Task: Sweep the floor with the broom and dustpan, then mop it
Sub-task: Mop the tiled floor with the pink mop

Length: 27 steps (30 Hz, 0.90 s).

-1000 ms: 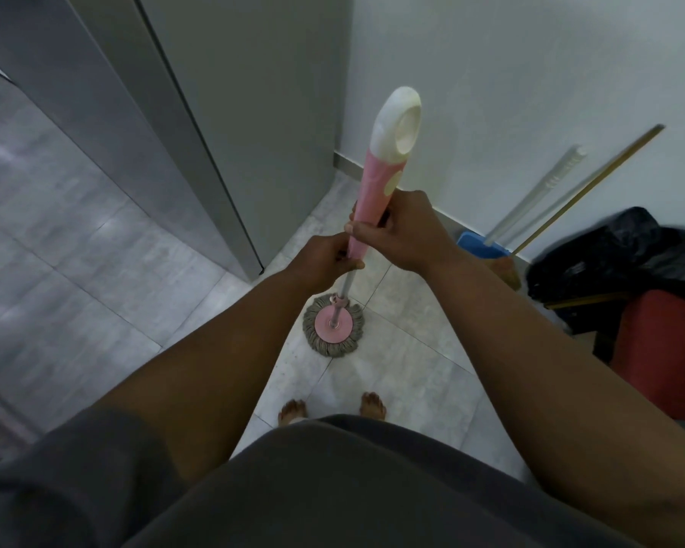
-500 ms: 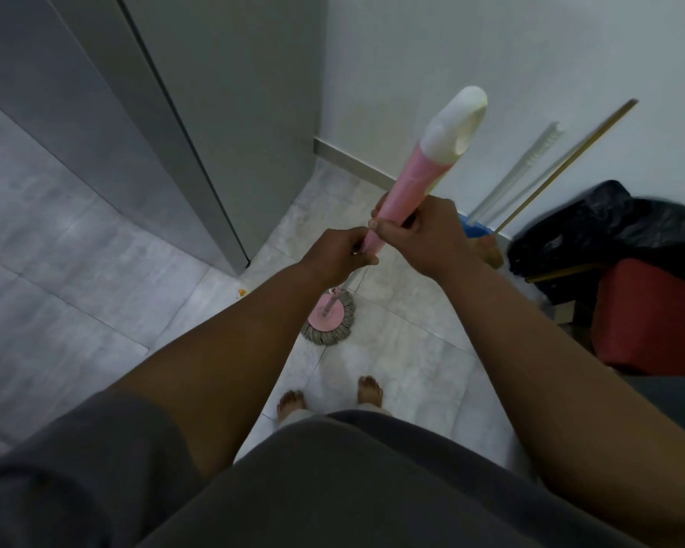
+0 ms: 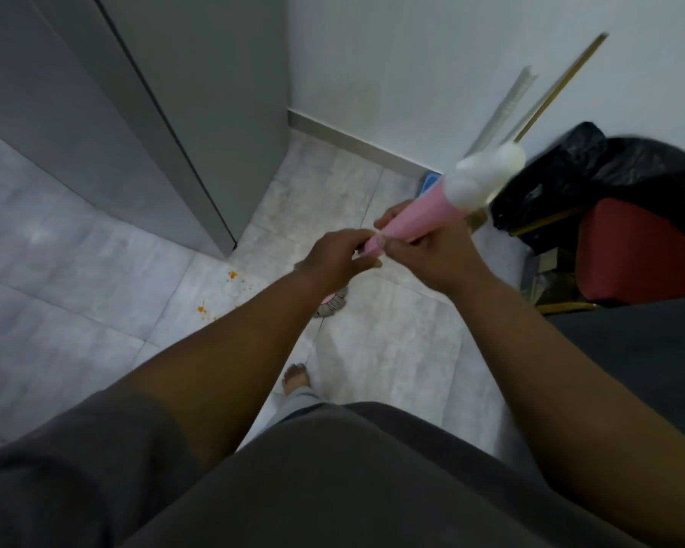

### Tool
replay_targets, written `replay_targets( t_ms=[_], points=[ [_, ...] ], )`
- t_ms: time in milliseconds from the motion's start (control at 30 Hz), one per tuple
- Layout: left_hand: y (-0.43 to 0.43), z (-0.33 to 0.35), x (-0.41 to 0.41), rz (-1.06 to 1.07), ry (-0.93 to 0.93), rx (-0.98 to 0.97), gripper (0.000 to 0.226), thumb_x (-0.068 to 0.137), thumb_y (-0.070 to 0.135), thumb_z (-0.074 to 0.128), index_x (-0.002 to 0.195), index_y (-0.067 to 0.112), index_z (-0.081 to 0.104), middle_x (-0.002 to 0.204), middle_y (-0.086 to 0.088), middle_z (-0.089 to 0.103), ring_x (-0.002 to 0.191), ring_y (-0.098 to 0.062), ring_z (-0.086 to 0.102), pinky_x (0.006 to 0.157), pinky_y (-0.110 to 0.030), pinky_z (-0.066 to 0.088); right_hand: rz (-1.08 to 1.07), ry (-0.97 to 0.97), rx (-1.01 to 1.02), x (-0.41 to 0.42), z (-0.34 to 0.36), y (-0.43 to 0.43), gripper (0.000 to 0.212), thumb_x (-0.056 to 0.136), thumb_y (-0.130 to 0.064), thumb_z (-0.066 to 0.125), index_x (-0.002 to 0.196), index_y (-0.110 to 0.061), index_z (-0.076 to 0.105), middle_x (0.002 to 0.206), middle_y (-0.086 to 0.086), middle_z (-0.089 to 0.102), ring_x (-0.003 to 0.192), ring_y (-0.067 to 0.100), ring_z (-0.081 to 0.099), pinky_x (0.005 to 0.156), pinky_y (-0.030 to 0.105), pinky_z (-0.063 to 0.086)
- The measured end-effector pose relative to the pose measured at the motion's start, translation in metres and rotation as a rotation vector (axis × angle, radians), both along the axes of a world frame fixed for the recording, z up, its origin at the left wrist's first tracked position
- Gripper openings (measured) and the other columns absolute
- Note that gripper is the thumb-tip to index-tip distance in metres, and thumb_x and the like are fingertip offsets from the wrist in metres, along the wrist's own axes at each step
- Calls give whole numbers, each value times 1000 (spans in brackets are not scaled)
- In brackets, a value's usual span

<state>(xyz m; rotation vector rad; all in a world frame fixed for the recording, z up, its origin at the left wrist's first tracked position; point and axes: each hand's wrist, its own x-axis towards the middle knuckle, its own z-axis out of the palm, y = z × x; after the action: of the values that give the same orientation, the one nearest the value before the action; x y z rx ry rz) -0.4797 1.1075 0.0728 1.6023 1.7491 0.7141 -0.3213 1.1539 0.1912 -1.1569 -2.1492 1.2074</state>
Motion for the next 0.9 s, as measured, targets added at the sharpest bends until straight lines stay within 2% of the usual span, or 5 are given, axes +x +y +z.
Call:
replay_targets(
  t_ms=[167,367,533,667,900],
  points=[
    [-47,-9,30,-20,40,9,38,86,38,72,119,20,69,105,-2,70,90,-15,60,70,-22,35,113,36,-35,44,-18,-52,24,81,2,74,104,6,67,101,14,69,94,10,66,83,18,49],
    [-122,-24,84,-13,-17,-31,33,90,16,70,122,11,68,121,-8,68,113,-26,61,94,-29,46,245,87,65,96,-32,-120,36,71,6,81,105,9,69,104,20,72,96,30,71,86,50,55],
    [-173,-37,106,-70,28,-24,33,85,11,74,118,5,70,118,-13,69,112,-31,62,93,-29,43,304,-72,142,123,-54,-174,41,72,-10,85,109,0,71,108,15,72,99,26,70,91,44,54],
    [-201,-49,114,-74,68,-135,41,89,15,70,129,7,64,131,-12,63,123,-28,55,96,-20,32,339,-214,242,136,-82,-205,19,82,-25,76,98,-15,74,89,-6,75,81,4,69,80,29,52],
    [-205,-57,114,-143,84,-160,44,93,18,67,135,6,59,137,-14,57,128,-29,51,107,-37,39,347,-109,130,137,-75,-217,44,72,-11,86,111,-1,70,114,15,70,104,26,68,91,42,54]
  ],
)
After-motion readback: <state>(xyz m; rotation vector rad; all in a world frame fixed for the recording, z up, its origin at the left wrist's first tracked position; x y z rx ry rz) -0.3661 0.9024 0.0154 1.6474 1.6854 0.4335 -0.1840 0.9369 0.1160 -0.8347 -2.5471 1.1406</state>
